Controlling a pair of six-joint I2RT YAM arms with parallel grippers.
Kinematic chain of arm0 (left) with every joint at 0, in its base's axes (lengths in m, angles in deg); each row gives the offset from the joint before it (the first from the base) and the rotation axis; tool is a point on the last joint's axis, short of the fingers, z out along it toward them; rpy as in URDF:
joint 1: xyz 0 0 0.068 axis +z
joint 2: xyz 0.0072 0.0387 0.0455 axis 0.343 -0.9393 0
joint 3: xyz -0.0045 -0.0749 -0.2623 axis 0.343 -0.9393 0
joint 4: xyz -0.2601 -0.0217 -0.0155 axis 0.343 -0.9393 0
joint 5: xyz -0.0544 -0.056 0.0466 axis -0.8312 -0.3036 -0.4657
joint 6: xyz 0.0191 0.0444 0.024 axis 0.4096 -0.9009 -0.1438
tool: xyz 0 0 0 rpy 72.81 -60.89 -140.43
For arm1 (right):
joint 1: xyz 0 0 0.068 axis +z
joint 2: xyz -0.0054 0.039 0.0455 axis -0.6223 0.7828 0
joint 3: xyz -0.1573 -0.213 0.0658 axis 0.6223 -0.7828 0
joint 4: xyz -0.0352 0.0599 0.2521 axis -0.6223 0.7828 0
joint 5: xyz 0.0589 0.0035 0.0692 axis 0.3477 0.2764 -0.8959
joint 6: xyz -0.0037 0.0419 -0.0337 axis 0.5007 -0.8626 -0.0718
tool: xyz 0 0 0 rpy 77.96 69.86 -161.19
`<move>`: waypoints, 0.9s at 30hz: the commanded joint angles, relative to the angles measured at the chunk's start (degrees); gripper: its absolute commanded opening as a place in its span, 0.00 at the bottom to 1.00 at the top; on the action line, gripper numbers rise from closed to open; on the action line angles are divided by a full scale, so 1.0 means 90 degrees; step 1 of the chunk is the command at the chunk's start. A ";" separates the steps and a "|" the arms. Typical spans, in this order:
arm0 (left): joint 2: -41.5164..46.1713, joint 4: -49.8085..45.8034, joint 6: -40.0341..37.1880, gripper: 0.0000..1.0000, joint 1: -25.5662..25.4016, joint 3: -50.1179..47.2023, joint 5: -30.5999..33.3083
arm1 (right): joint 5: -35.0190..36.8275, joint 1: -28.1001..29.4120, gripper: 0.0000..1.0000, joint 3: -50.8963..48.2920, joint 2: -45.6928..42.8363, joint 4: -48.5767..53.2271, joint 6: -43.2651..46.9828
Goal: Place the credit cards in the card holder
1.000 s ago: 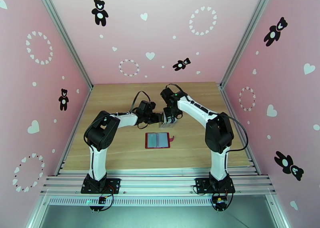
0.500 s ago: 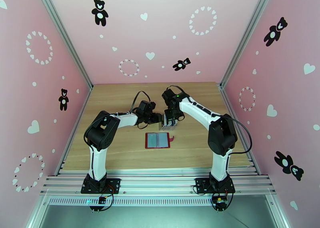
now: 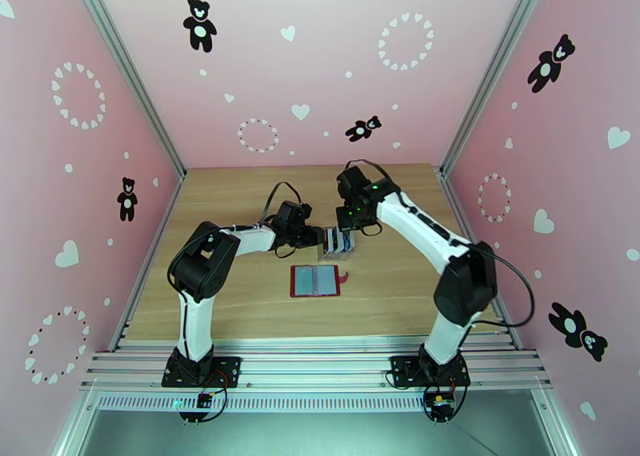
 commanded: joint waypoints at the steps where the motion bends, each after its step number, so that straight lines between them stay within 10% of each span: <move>1: 0.0520 -0.0451 -0.0134 0.54 -0.0002 0.0000 0.0228 | -0.0422 -0.0002 0.00 -0.0545 -0.0544 -0.0191 -0.0265; 27: 0.3496 -0.1873 -0.0233 0.55 -0.0532 -0.2014 0.1373 | -0.2174 0.0087 0.00 -0.4671 -0.2647 -0.3118 -0.2519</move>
